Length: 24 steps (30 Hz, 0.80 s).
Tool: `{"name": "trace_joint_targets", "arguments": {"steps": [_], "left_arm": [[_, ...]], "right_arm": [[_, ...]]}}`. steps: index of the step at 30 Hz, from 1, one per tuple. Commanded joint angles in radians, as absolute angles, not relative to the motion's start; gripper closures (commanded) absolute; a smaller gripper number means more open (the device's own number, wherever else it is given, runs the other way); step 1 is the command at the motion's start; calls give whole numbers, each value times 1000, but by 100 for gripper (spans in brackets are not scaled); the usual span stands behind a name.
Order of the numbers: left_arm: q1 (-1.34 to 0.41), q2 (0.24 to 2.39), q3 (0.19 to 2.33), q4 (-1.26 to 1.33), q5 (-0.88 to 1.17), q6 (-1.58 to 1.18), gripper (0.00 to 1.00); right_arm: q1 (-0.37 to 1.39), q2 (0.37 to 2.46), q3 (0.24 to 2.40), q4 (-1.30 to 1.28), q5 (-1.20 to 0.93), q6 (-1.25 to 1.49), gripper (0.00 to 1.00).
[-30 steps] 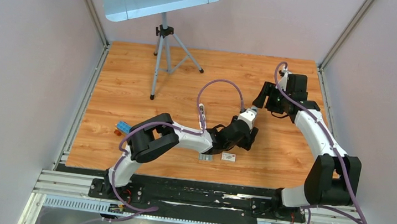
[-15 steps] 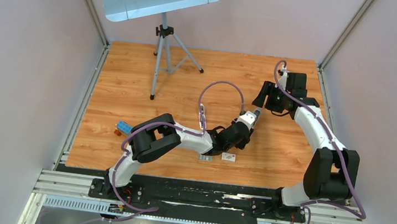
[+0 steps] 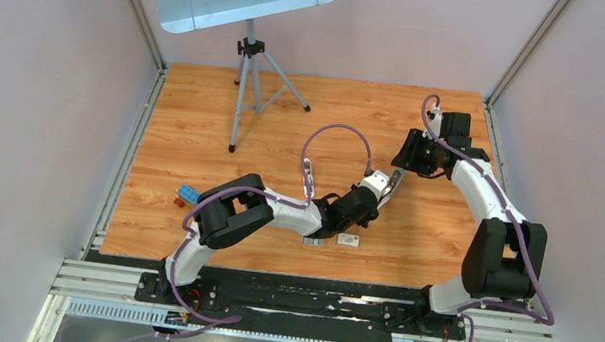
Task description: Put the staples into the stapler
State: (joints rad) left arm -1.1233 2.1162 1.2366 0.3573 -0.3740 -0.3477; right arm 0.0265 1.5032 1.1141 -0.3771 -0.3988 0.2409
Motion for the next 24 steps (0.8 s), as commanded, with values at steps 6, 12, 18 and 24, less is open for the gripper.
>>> {"name": "trace_joint_targets", "arguments": {"steps": [6,12,18,24], "left_arm": [[-1129,2089,1229,365,-384,-338,71],[-1130,2094,1236,359,-378,-339,72],[-1129,2097,1243,351,-380,-341,72],[-1129,2049,1222,346,-366,-362,64]], "right_arm": [[11,1457,1113,-480,-385,212,52],[11,1436,1090,-484,-446,202,64],[14,1421,1049,-504,-491,185,65],[14,1387,1020,-508,-444,204,64]]}}
